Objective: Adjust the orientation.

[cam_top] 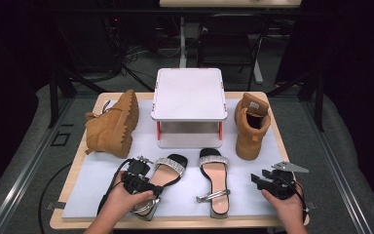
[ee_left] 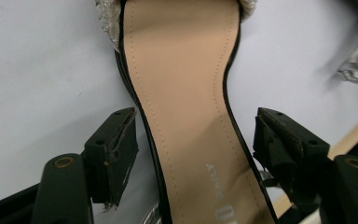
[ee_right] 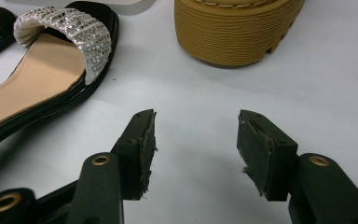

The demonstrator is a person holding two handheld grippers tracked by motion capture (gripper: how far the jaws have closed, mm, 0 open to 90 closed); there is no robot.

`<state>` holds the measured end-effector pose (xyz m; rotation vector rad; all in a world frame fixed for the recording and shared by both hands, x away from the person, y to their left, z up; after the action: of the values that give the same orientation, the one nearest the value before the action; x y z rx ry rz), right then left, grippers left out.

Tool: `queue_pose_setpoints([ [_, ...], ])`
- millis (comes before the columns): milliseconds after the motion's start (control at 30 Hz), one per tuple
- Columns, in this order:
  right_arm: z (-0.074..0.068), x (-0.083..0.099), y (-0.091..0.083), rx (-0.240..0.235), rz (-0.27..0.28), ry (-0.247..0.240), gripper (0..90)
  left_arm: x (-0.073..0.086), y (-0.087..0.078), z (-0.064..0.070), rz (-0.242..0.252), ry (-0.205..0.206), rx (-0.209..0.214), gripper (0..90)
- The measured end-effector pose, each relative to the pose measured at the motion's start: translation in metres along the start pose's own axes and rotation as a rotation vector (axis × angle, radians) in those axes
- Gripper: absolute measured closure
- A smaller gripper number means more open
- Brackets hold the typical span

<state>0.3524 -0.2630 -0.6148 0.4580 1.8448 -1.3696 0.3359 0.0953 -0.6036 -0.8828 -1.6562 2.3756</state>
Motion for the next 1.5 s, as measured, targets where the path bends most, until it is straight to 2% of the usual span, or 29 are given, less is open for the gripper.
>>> queue_pose_setpoints([
  [133,0.0,0.0,0.0,-0.002,0.0,0.001,46.4,-0.001,0.008,0.0,-0.051,0.007,-0.036,29.7],
  [400,0.0,0.0,0.0,-0.004,-0.001,-0.001,46.4,-0.002,0.024,0.0,-0.162,-0.037,-0.062,33.5],
  [500,0.0,0.0,0.0,-0.004,0.002,0.001,46.4,-0.003,0.023,-0.001,-0.194,-0.031,-0.088,34.9],
  [600,0.0,0.0,0.0,-0.003,0.001,0.001,46.4,-0.005,0.023,-0.003,-0.187,-0.037,-0.102,36.9],
  [700,0.001,0.0,-0.001,0.0,0.001,0.001,46.4,-0.008,0.02,-0.009,-0.158,-0.034,-0.115,40.9],
  [733,0.001,0.0,-0.001,-0.001,0.002,0.003,46.4,-0.008,0.02,-0.01,-0.151,-0.05,-0.115,41.2],
  [867,0.001,0.0,-0.001,0.002,0.0,0.002,46.4,-0.01,0.019,-0.017,-0.14,-0.068,-0.122,41.3],
  [900,0.001,0.0,-0.001,0.002,-0.001,0.002,46.4,-0.01,0.018,-0.019,-0.143,-0.056,-0.126,41.3],
  [1067,0.0,0.0,0.0,-0.003,0.001,0.003,46.4,-0.012,0.018,-0.024,-0.129,-0.079,-0.122,41.3],
  [1200,-0.001,0.001,0.0,0.001,-0.009,-0.007,46.4,-0.014,0.019,-0.027,-0.122,-0.08,-0.122,41.3],
  [1500,-0.009,-0.003,-0.003,0.007,0.006,-0.018,42.6,-0.019,0.02,-0.033,-0.118,-0.071,-0.131,41.1],
])
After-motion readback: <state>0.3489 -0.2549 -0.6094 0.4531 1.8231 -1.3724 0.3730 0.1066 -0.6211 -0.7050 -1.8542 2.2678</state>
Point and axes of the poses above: each handheld gripper's, and its own axes: y roughly forward along the jaws, x roughly out of its underside, z roughly to its right, the point moved 10 cm from there along y, roughly forward along the jaws, and after that the axes turned 3 degrees about -y, right-handed, at the moved point
